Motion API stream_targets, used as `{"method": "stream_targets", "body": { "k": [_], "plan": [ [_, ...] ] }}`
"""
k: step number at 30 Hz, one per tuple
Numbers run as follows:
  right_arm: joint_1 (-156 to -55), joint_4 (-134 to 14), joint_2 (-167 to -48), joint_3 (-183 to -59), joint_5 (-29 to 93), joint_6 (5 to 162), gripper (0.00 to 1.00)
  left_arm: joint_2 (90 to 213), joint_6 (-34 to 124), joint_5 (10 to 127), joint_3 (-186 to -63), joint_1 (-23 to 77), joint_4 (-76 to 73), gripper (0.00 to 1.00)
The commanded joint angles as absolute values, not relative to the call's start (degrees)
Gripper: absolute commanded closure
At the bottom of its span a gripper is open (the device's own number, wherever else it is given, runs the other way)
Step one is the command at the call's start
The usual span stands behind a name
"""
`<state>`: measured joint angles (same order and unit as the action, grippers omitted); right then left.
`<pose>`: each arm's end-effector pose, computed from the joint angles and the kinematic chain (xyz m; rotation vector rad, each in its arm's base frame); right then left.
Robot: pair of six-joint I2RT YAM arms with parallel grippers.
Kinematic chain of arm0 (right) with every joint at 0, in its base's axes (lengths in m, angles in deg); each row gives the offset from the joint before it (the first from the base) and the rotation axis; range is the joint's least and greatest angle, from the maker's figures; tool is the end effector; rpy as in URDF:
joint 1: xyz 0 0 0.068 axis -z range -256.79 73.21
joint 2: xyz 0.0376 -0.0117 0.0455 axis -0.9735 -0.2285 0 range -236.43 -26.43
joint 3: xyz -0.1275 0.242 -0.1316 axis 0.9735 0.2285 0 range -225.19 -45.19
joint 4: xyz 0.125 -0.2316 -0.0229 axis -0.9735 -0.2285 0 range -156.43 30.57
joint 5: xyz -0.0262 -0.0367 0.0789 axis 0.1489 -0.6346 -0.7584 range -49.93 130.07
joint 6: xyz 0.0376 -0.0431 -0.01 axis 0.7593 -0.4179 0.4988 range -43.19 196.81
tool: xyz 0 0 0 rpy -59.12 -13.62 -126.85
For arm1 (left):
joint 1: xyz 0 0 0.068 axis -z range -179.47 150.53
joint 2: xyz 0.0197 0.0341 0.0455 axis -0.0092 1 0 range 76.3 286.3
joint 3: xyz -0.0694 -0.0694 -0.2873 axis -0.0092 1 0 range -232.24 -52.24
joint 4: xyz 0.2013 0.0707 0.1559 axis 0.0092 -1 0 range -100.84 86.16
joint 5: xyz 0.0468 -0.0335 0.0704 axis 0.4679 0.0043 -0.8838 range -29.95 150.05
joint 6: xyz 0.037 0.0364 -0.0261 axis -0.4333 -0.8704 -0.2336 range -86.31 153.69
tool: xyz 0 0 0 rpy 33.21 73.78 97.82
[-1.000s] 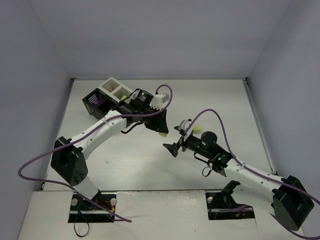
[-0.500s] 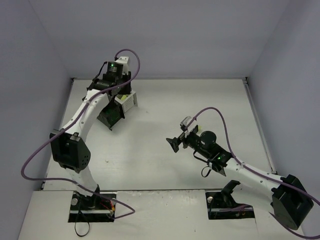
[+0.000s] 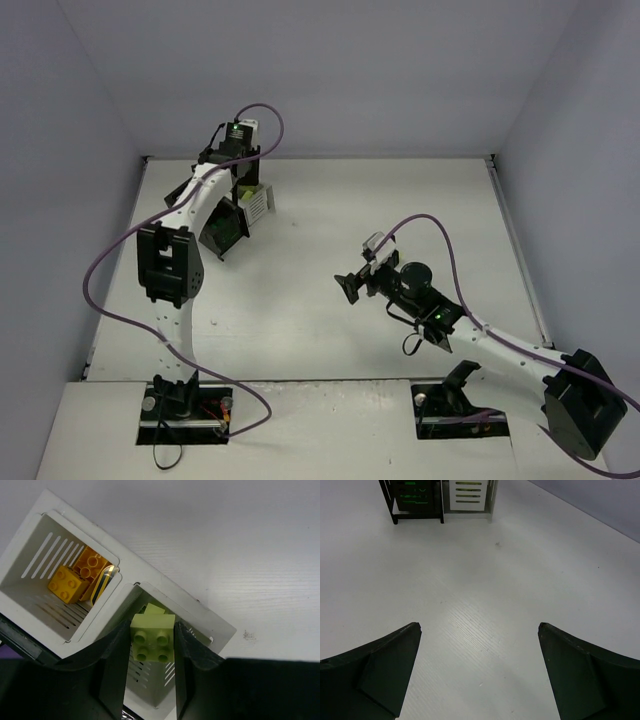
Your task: Sort the legos into containers by color
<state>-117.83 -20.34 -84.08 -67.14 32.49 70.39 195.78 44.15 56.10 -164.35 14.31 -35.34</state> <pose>0.1572 0.1440 0.2741 -0.7173 1.3631 0.5822 0.4951 -0.1184 0.3261 0.0283 2.2514 -0.1503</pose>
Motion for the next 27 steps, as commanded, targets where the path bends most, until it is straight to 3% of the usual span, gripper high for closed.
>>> {"method": "stream_targets", "body": {
  "k": [1,7,8,12,20,27],
  "plan": [
    [-118.10,-16.71,-83.21,-69.79,34.53,70.83,0.00,191.44,43.71,54.60,-165.36,14.15,-33.63,0.75],
    [-118.19,-17.07,-82.34,-69.88,34.44,71.10,0.00,188.54,44.50,54.42,-163.07,14.15,-33.45,0.49],
    [-118.19,-17.24,-82.16,-69.80,34.44,71.18,0.00,187.93,44.59,54.42,-162.89,14.15,-33.46,0.40],
    [-118.10,-18.38,-80.14,-69.97,35.31,73.02,0.00,186.08,45.38,56.61,-162.10,14.76,-33.90,0.26],
    [-114.94,-37.35,-73.55,-78.40,55.33,83.30,0.00,178.61,42.58,63.47,-153.06,24.94,-27.14,0.25],
    [-101.68,-54.39,-71.96,-81.84,57.39,100.35,0.00,178.51,37.75,68.83,-147.08,37.78,-20.89,0.25]
  ]
}}
